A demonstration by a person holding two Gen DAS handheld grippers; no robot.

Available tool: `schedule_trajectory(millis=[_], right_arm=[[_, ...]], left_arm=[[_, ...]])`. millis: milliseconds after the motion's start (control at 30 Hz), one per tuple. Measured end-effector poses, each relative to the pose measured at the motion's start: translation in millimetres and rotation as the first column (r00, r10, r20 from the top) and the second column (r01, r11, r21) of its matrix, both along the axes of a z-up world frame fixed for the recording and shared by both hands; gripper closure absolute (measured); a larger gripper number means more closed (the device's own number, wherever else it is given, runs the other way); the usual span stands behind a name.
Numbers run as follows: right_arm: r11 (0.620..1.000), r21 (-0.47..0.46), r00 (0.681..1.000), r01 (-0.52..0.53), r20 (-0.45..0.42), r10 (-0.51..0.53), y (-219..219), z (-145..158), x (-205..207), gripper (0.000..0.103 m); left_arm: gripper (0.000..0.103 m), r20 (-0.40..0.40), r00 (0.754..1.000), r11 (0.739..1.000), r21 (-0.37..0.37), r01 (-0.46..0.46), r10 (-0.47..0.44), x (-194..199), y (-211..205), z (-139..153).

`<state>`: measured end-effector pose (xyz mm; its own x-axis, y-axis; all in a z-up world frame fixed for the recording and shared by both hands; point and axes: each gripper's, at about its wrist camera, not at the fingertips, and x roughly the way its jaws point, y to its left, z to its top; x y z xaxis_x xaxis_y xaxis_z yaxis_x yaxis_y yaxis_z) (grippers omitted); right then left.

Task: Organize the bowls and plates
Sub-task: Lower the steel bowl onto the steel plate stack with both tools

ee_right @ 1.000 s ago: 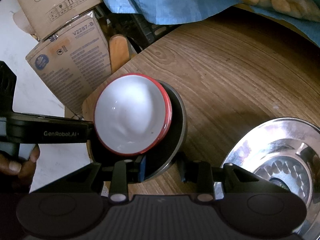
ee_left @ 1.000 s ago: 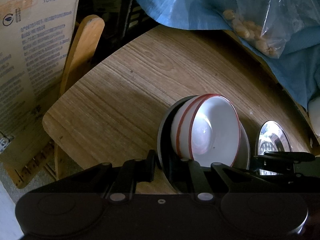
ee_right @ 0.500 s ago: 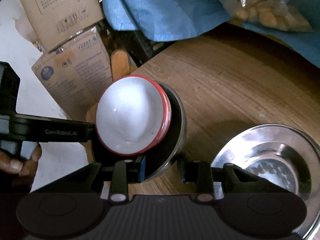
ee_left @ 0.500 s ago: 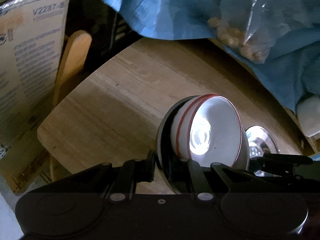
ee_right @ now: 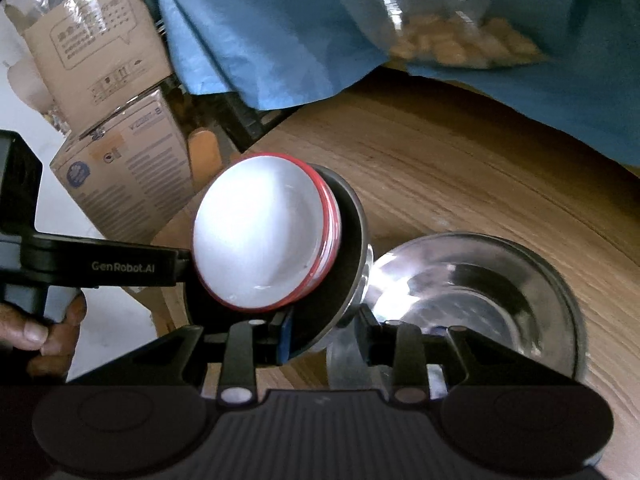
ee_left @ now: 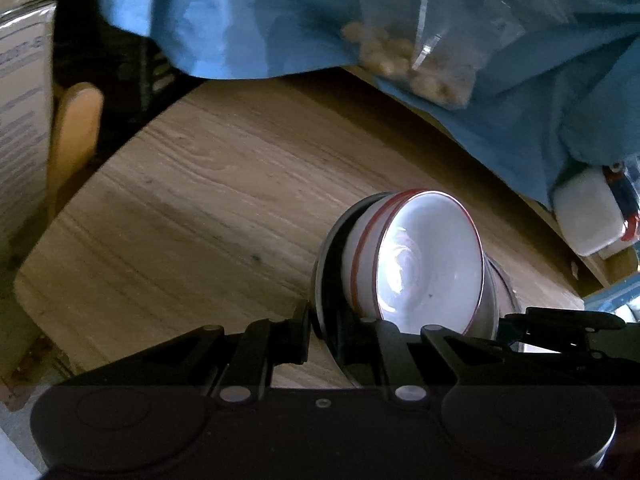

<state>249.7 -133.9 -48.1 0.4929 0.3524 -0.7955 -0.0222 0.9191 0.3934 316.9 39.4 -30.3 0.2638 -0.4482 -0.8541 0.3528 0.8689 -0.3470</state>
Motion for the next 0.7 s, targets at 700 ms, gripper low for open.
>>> schedule_trajectory(millis=[700], right_arm=[[0.988, -0.009, 0.987, 0.154, -0.034, -0.154, -71.4, -0.7, -45.9, 0.067]], left_arm=[[0.091, -0.039, 0.989, 0.989, 0.000, 0.145, -0.145, -13.9, -83.6, -8.6]])
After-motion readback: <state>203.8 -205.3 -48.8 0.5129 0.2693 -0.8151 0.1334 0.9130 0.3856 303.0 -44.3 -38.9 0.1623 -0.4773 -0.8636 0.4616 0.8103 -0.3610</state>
